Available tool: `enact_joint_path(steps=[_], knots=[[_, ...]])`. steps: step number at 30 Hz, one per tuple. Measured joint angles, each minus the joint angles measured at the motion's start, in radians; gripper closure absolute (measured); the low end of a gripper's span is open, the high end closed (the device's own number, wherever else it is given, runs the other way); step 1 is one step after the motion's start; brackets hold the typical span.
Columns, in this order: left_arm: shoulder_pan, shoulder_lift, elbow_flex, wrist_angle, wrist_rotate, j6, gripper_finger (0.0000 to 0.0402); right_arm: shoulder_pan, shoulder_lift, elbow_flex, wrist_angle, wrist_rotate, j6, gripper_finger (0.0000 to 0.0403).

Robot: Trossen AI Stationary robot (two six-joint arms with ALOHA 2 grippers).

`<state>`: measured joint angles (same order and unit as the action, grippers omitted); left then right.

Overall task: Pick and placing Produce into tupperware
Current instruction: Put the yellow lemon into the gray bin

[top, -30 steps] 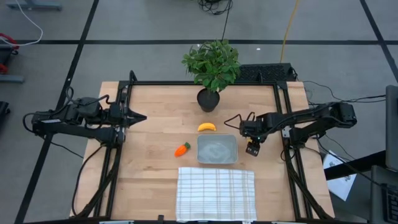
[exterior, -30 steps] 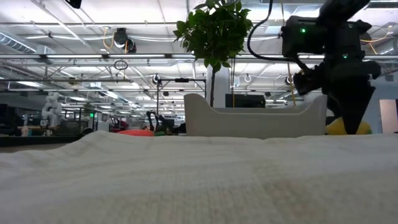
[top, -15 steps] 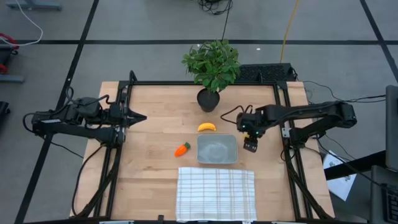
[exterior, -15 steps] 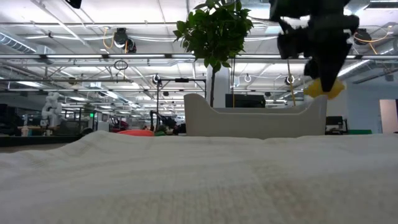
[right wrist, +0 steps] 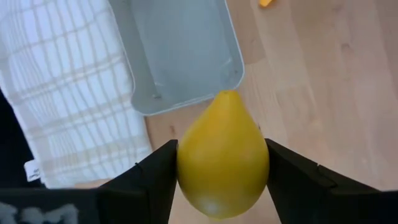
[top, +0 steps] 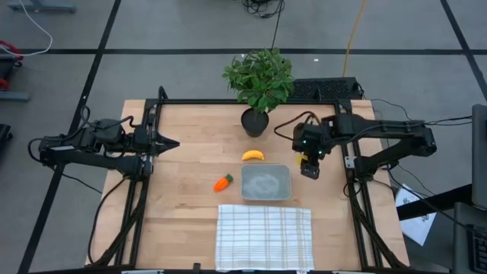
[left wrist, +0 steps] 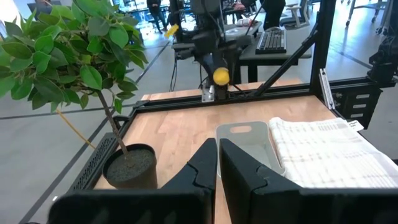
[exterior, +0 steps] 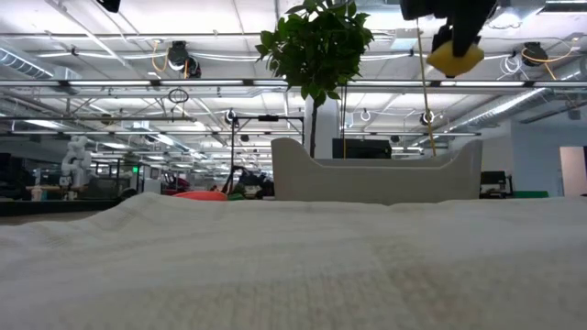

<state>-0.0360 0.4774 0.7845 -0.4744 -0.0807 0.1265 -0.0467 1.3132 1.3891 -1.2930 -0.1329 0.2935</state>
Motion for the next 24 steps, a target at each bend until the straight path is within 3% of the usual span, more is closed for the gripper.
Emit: enact_joint_path(steps=[11,17,24], knots=[[0.000,0.000,0.000,0.008,0.000,0.000,0.0378,-0.038,0.000,0.126,-0.148,0.000,0.003,0.0203],[0.000,0.000,0.000,0.008,0.000,0.000,0.0378,-0.065,0.007,0.145,-0.148,0.000,-0.033,0.0202],[0.000,0.000,0.000,0.007,0.000,-0.006,0.0378,-0.065,0.106,0.146,-0.099,-0.027,-0.091,0.0202]])
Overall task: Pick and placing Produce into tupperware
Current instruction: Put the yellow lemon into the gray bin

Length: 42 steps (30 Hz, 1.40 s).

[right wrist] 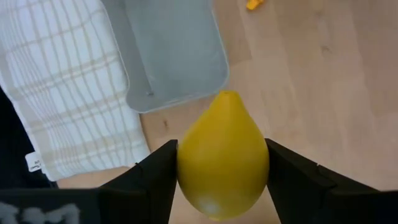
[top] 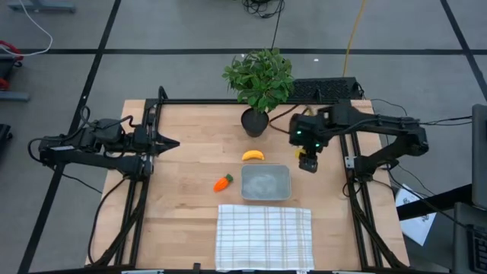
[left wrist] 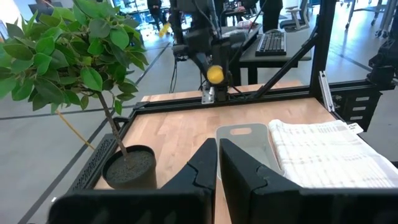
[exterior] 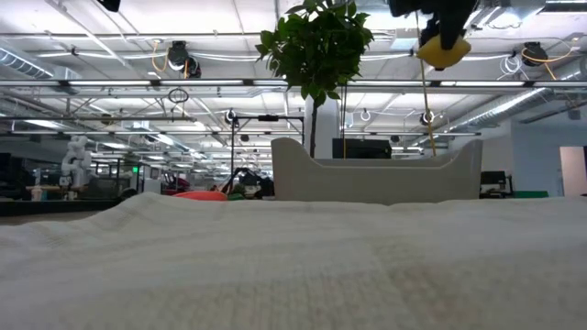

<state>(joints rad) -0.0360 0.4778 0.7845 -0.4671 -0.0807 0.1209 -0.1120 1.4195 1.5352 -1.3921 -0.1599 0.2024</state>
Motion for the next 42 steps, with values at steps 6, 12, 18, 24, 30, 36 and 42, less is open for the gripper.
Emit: enact_joint_path(steps=[6,12,18,24,30,36,42], knots=[[0.000,0.000,0.000,-0.008,0.000,-0.002,0.0378,0.000,0.104,0.014,0.057,-0.028,-0.055,0.0202],[0.000,0.000,0.000,-0.011,0.000,-0.003,0.0378,0.000,0.159,0.103,0.077,-0.029,-0.082,0.0202],[0.000,0.000,0.000,-0.018,0.000,-0.002,0.0378,0.000,0.250,0.249,0.065,-0.029,-0.107,0.0202],[0.000,0.000,0.000,-0.039,0.000,-0.002,0.0378,0.002,0.349,0.351,0.051,-0.029,-0.147,0.0202],[0.000,0.000,0.000,-0.048,0.000,-0.002,0.0378,0.002,0.405,0.405,0.050,-0.030,-0.183,0.0202],[0.000,0.000,0.000,-0.047,0.000,0.004,0.0378,0.002,0.411,0.406,0.071,-0.052,-0.204,0.0202],[0.000,0.000,0.000,-0.047,0.000,0.006,0.0378,0.002,0.405,0.407,0.073,-0.055,-0.198,0.0202]])
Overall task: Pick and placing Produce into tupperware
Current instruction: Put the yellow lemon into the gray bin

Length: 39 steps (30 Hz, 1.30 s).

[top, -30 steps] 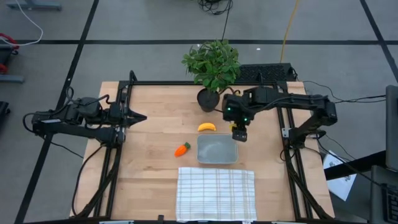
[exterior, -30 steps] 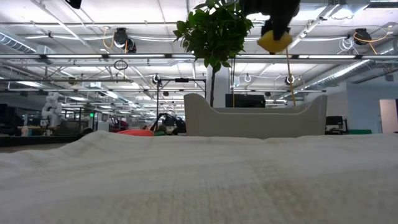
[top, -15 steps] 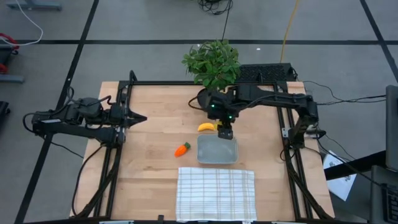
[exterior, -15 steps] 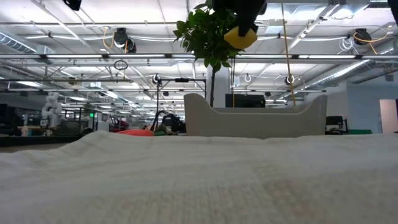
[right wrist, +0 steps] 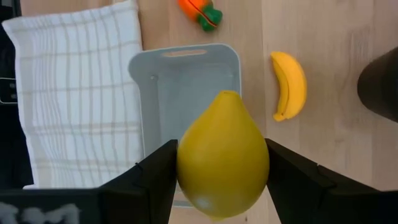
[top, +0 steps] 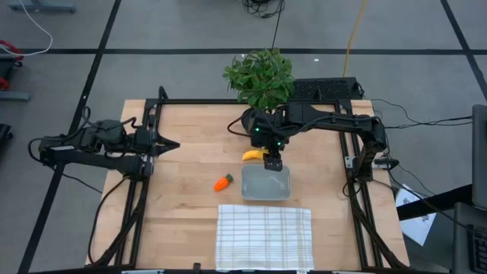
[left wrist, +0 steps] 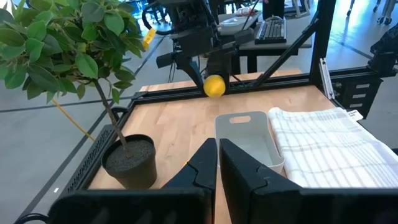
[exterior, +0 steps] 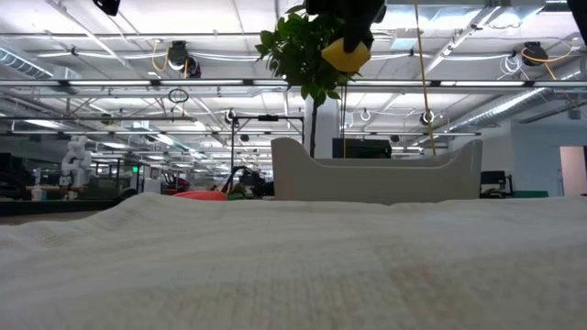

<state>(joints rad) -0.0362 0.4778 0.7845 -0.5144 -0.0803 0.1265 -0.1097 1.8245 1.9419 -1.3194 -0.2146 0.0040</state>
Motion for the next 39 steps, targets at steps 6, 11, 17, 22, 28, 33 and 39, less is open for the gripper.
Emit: enact_joint_path(steps=[6,11,17,22,28,33,39], knots=[[0.000,0.000,0.000,-0.001,0.000,-0.003,0.0378,0.008,0.001,-0.034,0.006,0.002,-0.014,0.0202],[0.000,0.000,0.000,-0.006,0.000,-0.003,0.0378,0.036,0.001,-0.092,0.016,0.005,-0.017,0.0202],[0.000,0.000,0.000,-0.006,0.000,-0.004,0.0378,0.053,0.001,-0.159,0.078,0.006,-0.010,0.0202],[0.000,0.000,0.000,-0.006,0.000,-0.005,0.0378,0.054,0.000,-0.234,0.131,0.038,-0.015,0.0202],[0.000,0.000,0.000,-0.006,0.000,-0.004,0.0378,0.053,0.001,-0.325,0.171,0.115,-0.069,0.0202],[0.000,0.000,0.000,-0.006,0.000,0.000,0.0378,0.053,0.001,-0.401,0.224,0.117,-0.165,0.0202],[0.000,0.000,0.000,-0.006,0.000,0.000,0.0378,0.055,0.001,-0.465,0.261,0.118,-0.258,0.0202]])
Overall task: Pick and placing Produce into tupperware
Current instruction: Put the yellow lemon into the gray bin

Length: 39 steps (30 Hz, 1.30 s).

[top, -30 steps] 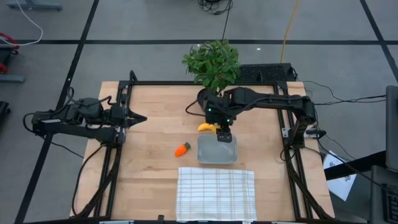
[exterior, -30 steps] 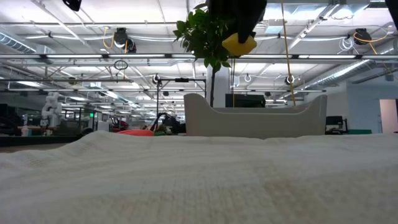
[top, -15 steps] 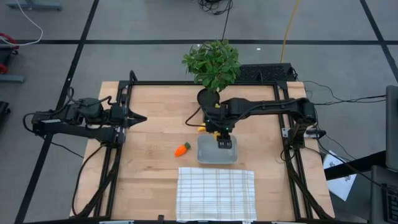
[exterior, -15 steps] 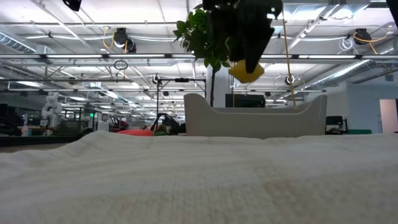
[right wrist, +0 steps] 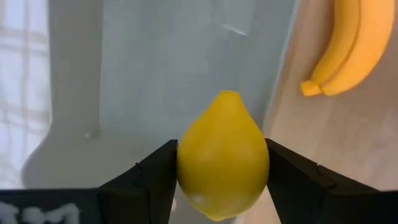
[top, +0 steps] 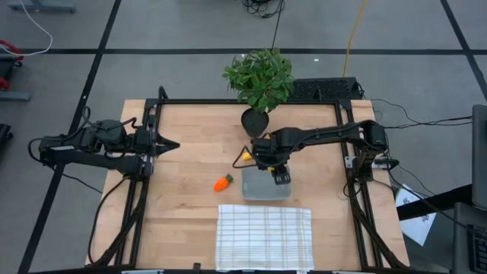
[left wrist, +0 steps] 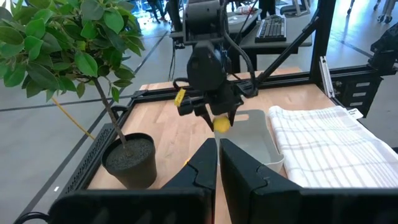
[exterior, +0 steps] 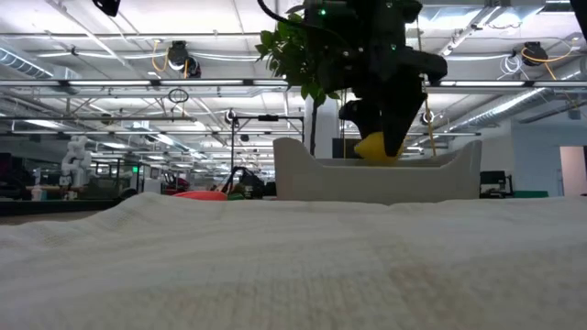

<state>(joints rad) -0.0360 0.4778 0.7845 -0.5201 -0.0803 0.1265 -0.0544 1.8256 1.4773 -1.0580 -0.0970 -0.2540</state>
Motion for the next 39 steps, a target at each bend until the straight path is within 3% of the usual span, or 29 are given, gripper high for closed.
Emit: enact_joint_path(steps=[15,39], knots=[[0.000,0.000,0.000,-0.003,0.000,-0.005,0.0378,0.041,-0.005,-0.035,0.067,0.116,-0.084,0.0202],[0.000,0.000,0.000,-0.009,0.001,-0.027,0.0378,0.050,-0.021,-0.036,0.115,0.143,0.112,0.0202]])
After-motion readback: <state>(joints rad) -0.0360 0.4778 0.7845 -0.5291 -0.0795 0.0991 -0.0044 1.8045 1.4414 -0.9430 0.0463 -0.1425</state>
